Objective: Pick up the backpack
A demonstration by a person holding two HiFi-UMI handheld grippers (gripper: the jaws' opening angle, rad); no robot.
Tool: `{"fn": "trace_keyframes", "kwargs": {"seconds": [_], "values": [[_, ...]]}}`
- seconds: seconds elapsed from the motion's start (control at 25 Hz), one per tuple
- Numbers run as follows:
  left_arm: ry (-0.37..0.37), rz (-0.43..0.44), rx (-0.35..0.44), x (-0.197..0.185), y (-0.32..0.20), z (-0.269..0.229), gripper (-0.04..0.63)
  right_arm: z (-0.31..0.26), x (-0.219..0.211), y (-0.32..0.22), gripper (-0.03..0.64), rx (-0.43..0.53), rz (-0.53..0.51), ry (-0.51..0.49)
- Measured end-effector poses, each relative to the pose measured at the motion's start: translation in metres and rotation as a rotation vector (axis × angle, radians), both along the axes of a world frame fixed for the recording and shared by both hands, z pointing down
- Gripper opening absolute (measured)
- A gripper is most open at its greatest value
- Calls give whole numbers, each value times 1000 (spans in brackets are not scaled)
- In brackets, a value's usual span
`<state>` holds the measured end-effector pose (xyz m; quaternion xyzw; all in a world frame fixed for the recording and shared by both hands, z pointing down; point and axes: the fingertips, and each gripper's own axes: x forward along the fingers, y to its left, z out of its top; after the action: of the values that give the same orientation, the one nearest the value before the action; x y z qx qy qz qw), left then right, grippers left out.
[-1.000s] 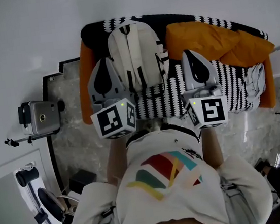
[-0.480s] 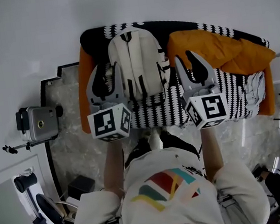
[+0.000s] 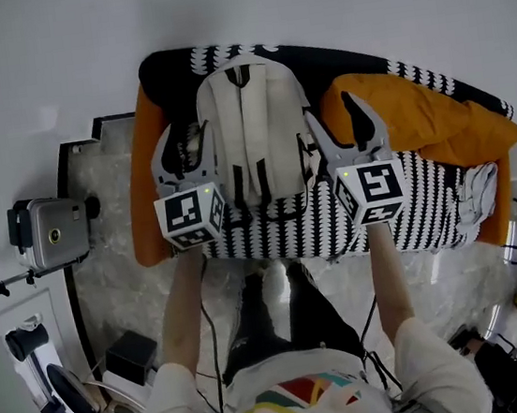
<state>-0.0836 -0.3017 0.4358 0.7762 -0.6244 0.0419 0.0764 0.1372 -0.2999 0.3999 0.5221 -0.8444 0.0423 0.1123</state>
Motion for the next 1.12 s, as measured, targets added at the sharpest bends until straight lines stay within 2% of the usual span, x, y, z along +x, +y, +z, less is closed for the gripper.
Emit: {"fn": "trace_keyframes", "kwargs": {"seconds": [0.28,0.64,0.76,0.92,1.12], "values": [[19,15,-159,-11,-50,113,222,116,4,-56,264,-116,-20,70],[67,1,-285,-30,-105,220,238,216,18,-113,276,-257,-10,43],[51,-11,-349,-38,-120,248,238,240,20,-129,276,-304,-7,43],[24,-10,-423,-42,-135,274,238,269,14,-142,276,-367,-50,92],[28,74,-451,-29,-147,283,238,289,17,-155,276,-429,-78,117]]}}
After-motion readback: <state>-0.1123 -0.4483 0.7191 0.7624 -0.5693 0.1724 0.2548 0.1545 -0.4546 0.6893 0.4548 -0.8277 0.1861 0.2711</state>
